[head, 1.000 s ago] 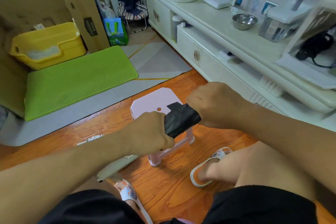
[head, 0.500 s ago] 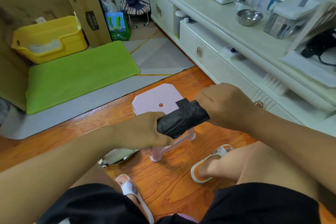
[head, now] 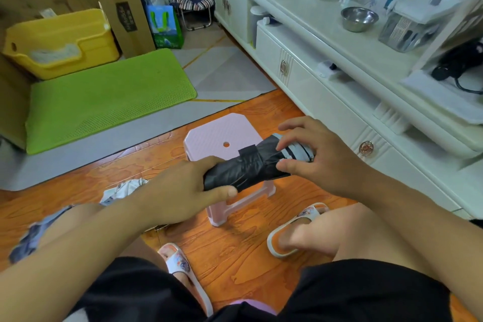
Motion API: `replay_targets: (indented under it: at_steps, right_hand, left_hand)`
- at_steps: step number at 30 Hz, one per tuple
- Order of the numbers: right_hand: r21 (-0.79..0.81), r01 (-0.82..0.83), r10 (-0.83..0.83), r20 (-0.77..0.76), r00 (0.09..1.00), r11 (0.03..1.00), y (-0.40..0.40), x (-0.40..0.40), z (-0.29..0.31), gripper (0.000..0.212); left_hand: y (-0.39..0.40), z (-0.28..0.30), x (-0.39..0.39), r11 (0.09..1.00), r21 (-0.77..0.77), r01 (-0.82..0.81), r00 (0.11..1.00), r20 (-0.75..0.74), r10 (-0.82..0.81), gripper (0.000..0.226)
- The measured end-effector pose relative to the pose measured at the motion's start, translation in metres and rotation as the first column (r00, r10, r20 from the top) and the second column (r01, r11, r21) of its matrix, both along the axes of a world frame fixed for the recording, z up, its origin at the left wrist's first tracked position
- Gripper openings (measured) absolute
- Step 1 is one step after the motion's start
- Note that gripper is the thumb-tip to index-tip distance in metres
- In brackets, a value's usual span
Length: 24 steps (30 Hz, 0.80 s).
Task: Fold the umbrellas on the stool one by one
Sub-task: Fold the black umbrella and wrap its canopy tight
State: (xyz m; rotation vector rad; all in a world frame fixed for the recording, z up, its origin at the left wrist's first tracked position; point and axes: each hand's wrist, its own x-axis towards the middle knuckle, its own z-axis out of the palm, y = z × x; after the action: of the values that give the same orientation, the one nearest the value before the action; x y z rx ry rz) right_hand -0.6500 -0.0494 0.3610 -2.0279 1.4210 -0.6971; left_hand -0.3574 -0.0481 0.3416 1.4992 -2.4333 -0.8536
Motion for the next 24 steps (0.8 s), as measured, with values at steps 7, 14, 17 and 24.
replay_targets:
  at_steps: [7,14,17,24]
  right_hand:
    - [0.306,0.149,-0.227,0.240,0.944,0.940,-0.005,0.011,0.011,0.023]
    - [0.389,0.309,-0.443,0.322,0.837,0.868,-0.013,0.009,0.015,0.015]
    - [0.112,0.485,-0.497,0.136,0.857,0.867,-0.019,-0.009,0.017,0.012]
    - [-0.070,-0.029,0.023,-0.084,0.996,0.997,0.002,0.009,-0.011,0.016]
  left_hand:
    - [0.005,-0.002,-0.005,1.000,-0.017,0.000,1.000,-0.007,0.000,0.063]
    - [0.010,-0.003,-0.004,1.000,-0.011,0.017,1.000,-0.019,-0.018,0.066]
    - [0.017,-0.006,0.001,0.987,0.161,-0.017,0.997,-0.076,0.030,0.056]
    - [0.015,0.006,-0.017,0.871,0.477,-0.118,0.964,-0.156,0.215,0.060]
